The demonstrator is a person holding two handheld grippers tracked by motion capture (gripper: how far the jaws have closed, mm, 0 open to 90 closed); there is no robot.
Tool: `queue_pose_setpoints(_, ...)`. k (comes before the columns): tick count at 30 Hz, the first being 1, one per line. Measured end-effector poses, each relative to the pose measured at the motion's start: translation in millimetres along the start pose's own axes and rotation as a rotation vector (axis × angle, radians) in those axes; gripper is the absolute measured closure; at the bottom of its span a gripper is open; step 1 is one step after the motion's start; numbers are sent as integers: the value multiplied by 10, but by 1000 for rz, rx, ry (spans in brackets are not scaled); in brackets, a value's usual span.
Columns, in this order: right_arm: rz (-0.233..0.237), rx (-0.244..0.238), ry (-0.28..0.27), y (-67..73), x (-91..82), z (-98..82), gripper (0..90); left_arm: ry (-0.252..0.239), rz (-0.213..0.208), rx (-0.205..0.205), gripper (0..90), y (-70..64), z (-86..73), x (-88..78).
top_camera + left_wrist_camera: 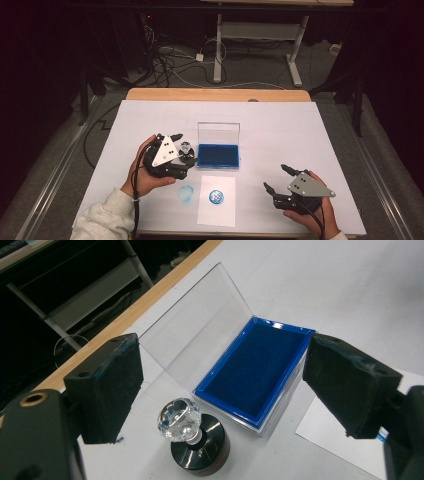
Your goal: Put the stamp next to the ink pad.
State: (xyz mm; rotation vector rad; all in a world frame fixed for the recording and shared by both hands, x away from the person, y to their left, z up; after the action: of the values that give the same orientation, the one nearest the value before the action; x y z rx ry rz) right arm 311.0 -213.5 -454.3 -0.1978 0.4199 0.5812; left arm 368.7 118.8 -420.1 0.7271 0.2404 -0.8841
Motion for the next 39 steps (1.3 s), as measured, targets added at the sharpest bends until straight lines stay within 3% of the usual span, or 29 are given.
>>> queue_pose_setpoints(18, -13, -18, -5, 31, -32, 10, 247, -28, 38, 41, 161, -102, -29, -196)
queue_pose_setpoints(39, -43, -16, -21, -19, -154, -11, 247, -21, 80, 43, 161, -189, -359, -425)
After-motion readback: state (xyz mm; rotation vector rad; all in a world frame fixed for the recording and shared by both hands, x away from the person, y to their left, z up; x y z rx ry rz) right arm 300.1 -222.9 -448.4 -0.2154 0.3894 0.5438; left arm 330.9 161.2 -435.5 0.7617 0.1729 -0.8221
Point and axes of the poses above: each handheld gripper's, and its own axes: x roughly forward along the jaws, z roughly out of its top, y roughly to its left, the point moved 5 cm from there along x, roughly forward along the jaws, and after that the axes turned 14 degrees about x, right-handed, at the moved point
